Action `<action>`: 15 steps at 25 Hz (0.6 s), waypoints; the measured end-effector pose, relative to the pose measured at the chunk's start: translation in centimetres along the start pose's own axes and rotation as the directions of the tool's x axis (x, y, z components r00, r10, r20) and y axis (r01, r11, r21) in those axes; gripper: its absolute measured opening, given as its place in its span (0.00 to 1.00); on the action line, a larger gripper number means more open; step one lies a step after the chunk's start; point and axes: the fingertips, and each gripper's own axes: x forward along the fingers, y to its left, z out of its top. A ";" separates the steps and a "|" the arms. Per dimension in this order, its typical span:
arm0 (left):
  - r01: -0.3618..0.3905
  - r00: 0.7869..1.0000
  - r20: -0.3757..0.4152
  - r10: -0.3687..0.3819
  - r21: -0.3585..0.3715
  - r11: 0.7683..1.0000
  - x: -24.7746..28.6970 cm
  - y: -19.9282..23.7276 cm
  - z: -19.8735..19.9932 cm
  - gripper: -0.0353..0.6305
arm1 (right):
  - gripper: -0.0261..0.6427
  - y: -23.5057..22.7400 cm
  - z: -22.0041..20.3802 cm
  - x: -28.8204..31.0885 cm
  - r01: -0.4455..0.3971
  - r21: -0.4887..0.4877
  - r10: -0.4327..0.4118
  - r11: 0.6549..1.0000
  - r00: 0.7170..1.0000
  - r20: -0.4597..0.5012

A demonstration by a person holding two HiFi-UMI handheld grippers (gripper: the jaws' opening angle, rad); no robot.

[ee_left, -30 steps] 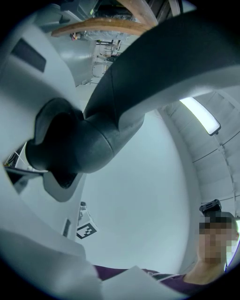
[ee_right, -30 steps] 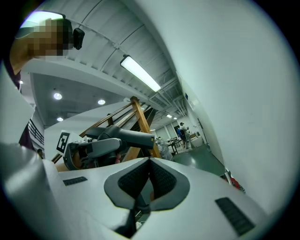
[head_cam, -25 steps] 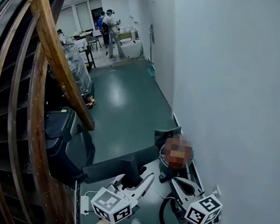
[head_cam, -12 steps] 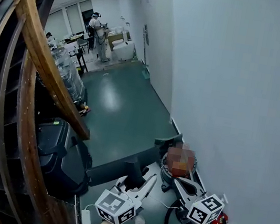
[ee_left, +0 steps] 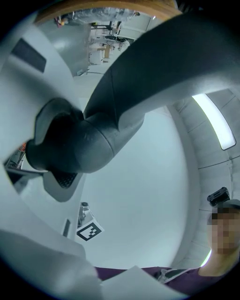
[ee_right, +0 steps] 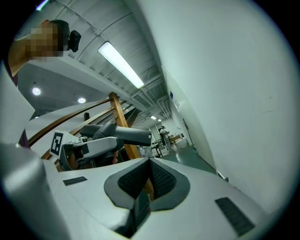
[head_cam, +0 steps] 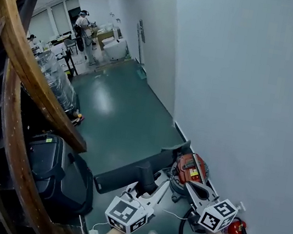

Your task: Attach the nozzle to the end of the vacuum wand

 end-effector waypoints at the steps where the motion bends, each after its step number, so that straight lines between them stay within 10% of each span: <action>1: 0.008 1.000 -0.002 -0.008 -0.004 1.000 0.3 0.6 -0.1 0.25 | 0.06 -0.2 0.0 0.4 0.012 0.001 -0.012 1.000 1.000 0.000; 15: 0.075 0.997 -0.021 -0.076 -0.059 0.995 8.1 5.7 -2.0 0.25 | 0.06 -8.4 -0.1 2.8 0.145 0.036 -0.145 0.989 0.989 -0.016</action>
